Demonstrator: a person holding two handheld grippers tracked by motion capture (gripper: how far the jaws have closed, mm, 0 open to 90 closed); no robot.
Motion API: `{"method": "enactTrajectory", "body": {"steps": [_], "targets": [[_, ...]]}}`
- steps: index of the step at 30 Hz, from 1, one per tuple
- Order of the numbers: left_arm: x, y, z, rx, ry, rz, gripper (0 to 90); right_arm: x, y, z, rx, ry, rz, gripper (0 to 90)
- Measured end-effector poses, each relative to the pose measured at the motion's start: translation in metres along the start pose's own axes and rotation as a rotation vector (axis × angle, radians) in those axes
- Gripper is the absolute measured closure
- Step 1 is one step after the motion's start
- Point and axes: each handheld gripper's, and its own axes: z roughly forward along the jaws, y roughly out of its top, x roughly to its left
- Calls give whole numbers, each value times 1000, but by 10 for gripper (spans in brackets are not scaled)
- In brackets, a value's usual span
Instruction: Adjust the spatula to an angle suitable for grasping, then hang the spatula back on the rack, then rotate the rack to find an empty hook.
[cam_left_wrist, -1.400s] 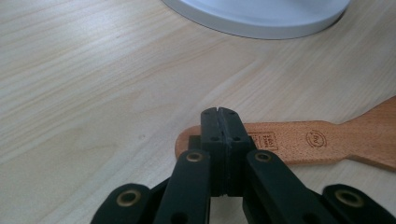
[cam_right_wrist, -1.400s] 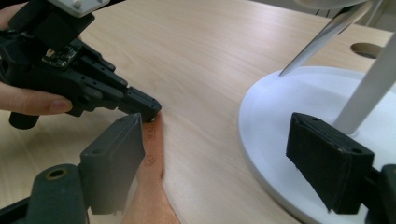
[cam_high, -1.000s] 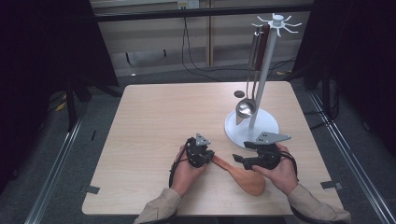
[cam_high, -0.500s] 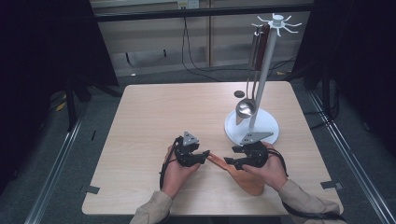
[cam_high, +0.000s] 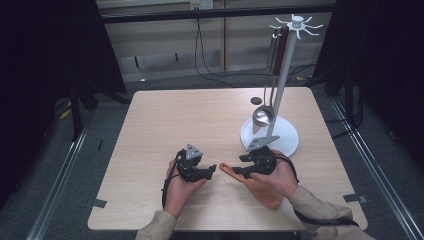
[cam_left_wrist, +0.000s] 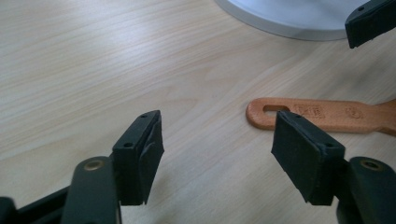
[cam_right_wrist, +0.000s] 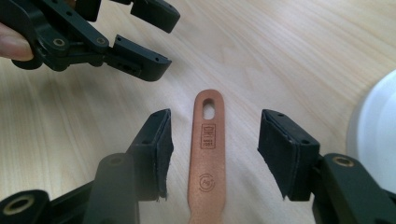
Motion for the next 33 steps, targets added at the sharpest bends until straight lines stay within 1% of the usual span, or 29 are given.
{"method": "enactTrajectory", "body": {"steps": [1,2,3,4,5,6,8,9,10,11,12,13,15,16,18,20,21,22,23,24,25,26,27,28,29,30,31,32,33], "targets": [[1,-1,0,1,4,-1,309,1,1,1,10,-8,0,465],[3,-1,-1,15,1,7,290,1,1,3,16,-21,-3,474],[4,-3,-1,2,-1,-14,273,2,1,4,28,-20,-7,471],[6,-3,-2,6,-7,-10,258,2,2,6,24,-22,3,477],[6,-5,-3,1,-12,-27,243,2,3,7,23,-22,1,478],[7,-5,-4,-1,-11,-37,230,2,4,8,10,-19,6,477],[8,-7,-6,-14,-5,-58,207,3,7,8,3,4,46,477],[10,-7,-8,-11,-8,-57,195,3,8,9,0,8,44,480],[10,-8,-8,-24,-8,-75,185,4,9,9,8,1,36,485],[12,-8,-11,-5,-6,-55,182,4,9,10,19,-2,29,486],[11,-9,-11,-24,-4,-81,178,5,9,10,34,-1,41,481],[12,-9,-12,-25,2,-83,171,6,9,11,43,-1,48,479],[14,-10,-14,-25,-2,-91,169,7,10,15,83,-9,27,455],[15,-10,-16,-21,-9,-94,174,8,10,16,93,1,25,463],[17,-11,-18,-25,-1,-99,173,8,12,19,119,-8,4,462],[19,-12,-21,-26,1,-107,174,9,14,21,130,-3,0,463],[20,-12,-22,-27,6,-108,172,9,15,23,128,-2,1,481],[20,-13,-22,-31,9,-111,171,10,16,23,141,-6,7,492],[21,-14,-23,-23,16,-106,170,9,17,25,139,0,-3,492],[22,-15,-24,-25,17,-115,168,10,18,26,146,-2,-4,505],[23,-16,-25,-20,21,-109,167,10,18,28,151,0,-2,509],[24,-17,-25,-15,26,-112,169,11,19,30,165,-8,2,516],[24,-18,-26,-19,29,-114,172,11,19,33,169,-8,-15,524],[25,-18,-27,-11,38,-110,174,13,19,34,182,-15,-4,528],[26,-19,-29,-6,46,-106,172,14,19,36,192,-18,-18,540],[27,-20,-29,-11,51,-113,167,16,20,38,212,-27,-14,550],[28,-20,-31,-2,49,-105,169,16,20,39,222,-39,-31,556],[28,-21,-31,-10,52,-116,169,18,20,40,228,-52,-23,560],[29,-22,-32,2,53,-106,169,18,21,41,236,-59,-24,559]]}}
